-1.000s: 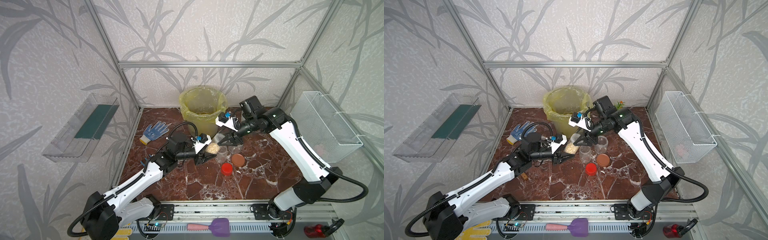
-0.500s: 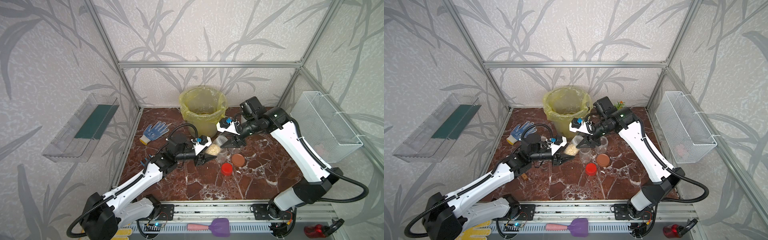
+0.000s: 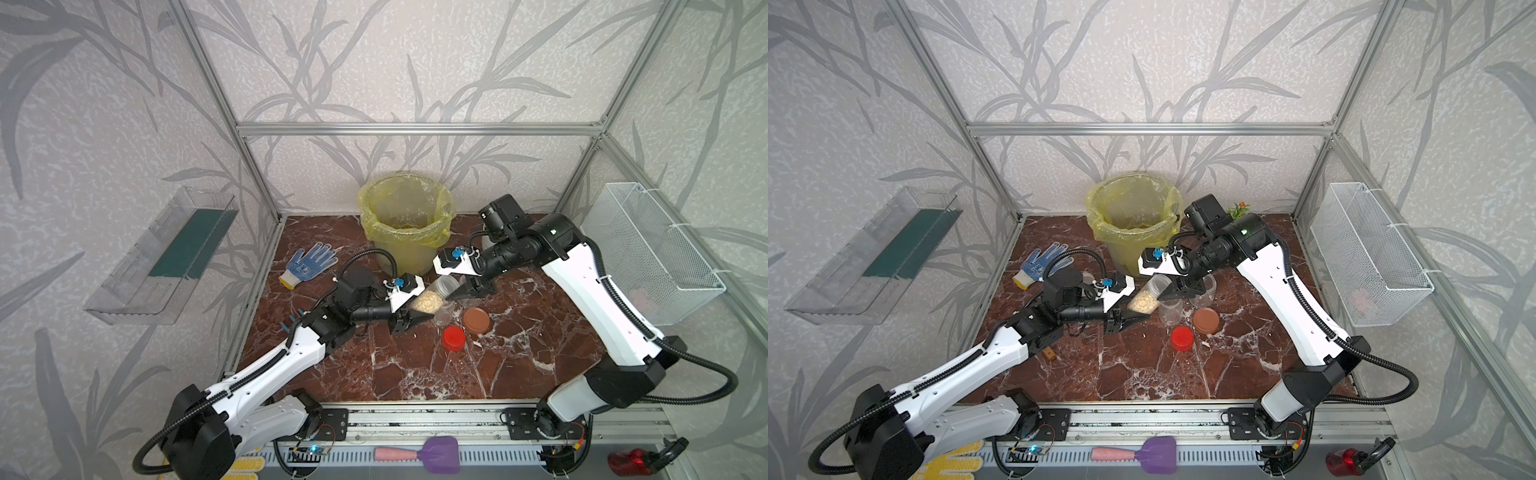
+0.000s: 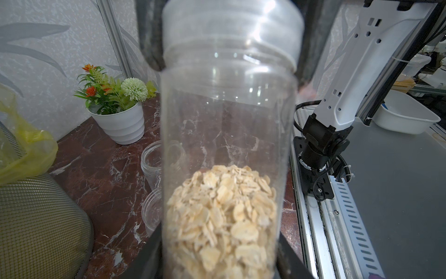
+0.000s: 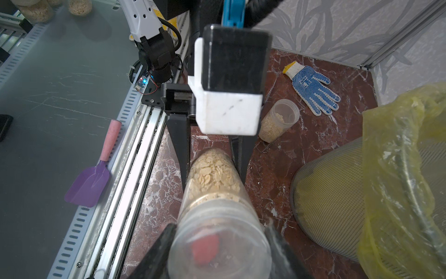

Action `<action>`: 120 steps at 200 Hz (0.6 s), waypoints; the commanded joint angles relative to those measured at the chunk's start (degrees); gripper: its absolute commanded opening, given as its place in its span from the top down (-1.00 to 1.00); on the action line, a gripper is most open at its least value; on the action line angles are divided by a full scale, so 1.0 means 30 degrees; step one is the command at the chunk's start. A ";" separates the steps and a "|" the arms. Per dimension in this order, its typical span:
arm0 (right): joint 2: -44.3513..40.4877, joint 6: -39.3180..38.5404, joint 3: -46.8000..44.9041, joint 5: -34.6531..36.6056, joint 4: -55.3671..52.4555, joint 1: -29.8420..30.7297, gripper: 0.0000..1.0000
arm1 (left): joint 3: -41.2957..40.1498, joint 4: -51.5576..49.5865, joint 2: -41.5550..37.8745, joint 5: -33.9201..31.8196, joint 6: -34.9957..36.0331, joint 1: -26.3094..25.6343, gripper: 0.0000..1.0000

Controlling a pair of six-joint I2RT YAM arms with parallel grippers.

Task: Empty expired oatmeal from jars
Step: Unscrew the lid from the jar.

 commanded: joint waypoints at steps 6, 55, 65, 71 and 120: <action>-0.0838 -0.2184 0.1085 -0.1417 -0.2715 -0.0052 0.36 | -0.0852 -0.3309 0.0404 -0.4851 -0.2199 0.0916 1.00; -0.1279 -0.1522 0.0605 -0.0665 -0.2331 -0.0054 0.41 | -0.1300 -0.2322 0.0619 -0.5035 -0.2273 0.1210 1.00; -0.1552 -0.1489 0.0389 -0.0386 -0.2106 -0.0029 0.41 | -0.1192 -0.2426 0.0710 -0.4557 -0.2275 0.1248 1.00; -0.1755 -0.1483 0.0204 -0.0261 -0.1998 -0.0014 0.41 | -0.1124 -0.2490 0.0785 -0.4337 -0.2252 0.1282 1.00; -0.2206 -0.1583 -0.0602 0.0070 -0.2761 0.0060 0.39 | -0.1106 -0.2304 0.0888 -0.2081 -0.2549 0.1998 1.00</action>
